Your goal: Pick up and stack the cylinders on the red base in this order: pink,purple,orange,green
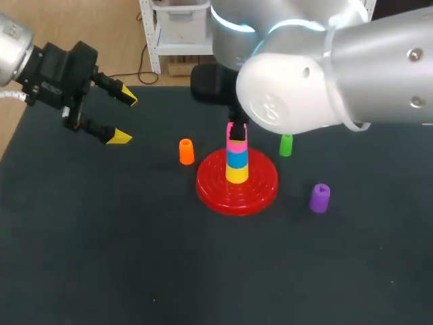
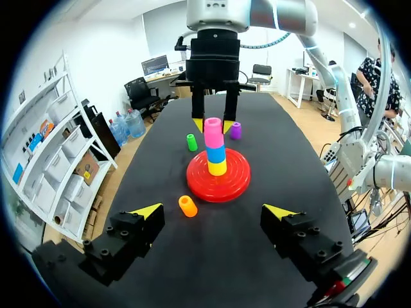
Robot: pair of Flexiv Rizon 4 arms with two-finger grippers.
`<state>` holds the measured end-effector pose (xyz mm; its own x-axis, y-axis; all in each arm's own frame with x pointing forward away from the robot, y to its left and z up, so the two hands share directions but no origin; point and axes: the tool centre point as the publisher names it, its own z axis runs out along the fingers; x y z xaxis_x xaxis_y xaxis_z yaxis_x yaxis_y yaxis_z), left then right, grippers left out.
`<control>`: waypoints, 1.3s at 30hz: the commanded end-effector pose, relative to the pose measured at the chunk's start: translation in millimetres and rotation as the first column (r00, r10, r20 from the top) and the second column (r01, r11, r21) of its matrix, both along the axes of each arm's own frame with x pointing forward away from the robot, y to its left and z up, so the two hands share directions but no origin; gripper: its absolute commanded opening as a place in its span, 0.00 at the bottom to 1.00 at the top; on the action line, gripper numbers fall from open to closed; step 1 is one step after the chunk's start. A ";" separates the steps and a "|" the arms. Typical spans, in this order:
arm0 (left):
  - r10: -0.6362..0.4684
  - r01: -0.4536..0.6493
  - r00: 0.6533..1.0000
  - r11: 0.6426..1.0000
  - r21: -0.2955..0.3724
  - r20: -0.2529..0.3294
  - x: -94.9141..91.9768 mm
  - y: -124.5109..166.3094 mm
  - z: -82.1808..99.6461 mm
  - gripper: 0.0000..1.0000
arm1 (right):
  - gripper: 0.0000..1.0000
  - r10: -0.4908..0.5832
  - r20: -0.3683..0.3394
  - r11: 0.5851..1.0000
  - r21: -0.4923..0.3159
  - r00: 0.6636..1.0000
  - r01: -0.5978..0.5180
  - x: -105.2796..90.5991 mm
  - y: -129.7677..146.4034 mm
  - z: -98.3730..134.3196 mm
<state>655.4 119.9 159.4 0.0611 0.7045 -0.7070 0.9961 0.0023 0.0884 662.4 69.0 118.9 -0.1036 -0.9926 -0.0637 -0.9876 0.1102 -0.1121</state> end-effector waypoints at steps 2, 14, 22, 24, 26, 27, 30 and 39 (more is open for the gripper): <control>-0.003 0.003 1.000 1.000 -0.001 0.000 0.8 0.6 -0.7 1.00 | 1.00 -0.003 0.021 0.999 0.032 1.000 0.002 -6.7 -4.9 -0.5; -0.003 0.003 1.000 1.000 -0.001 0.000 0.8 0.6 -0.7 1.00 | 1.00 -0.054 0.097 0.988 0.153 0.994 0.039 -13.1 -30.9 43.1; -0.003 0.003 1.000 1.000 -0.001 0.000 0.8 0.6 -0.7 1.00 | 1.00 -0.185 0.094 0.971 0.169 0.978 0.168 -27.1 -97.8 45.0; -0.003 0.003 1.000 1.000 -0.001 0.000 0.8 0.6 -0.7 1.00 | 1.00 -0.200 0.083 0.969 0.163 0.976 0.185 -34.8 -108.5 38.8; -0.003 0.003 1.000 1.000 -0.001 0.000 0.8 0.6 -0.7 1.00 | 1.00 -0.209 0.063 0.969 0.151 0.976 0.198 -43.6 -116.4 27.3; -0.003 0.003 1.000 1.000 -0.001 0.000 0.8 0.6 -0.7 1.00 | 1.00 -0.215 0.073 0.970 0.132 0.974 0.204 -47.7 -119.7 19.1; -0.003 0.003 1.000 1.000 -0.001 0.000 0.8 0.6 -0.7 1.00 | 1.00 -0.233 0.044 0.966 0.124 0.971 0.226 -62.1 -126.3 -4.3; -0.003 0.003 1.000 1.000 -0.001 0.000 0.8 0.6 -0.7 1.00 | 1.00 -0.324 0.012 0.944 0.076 0.946 0.322 -77.1 -150.3 -53.6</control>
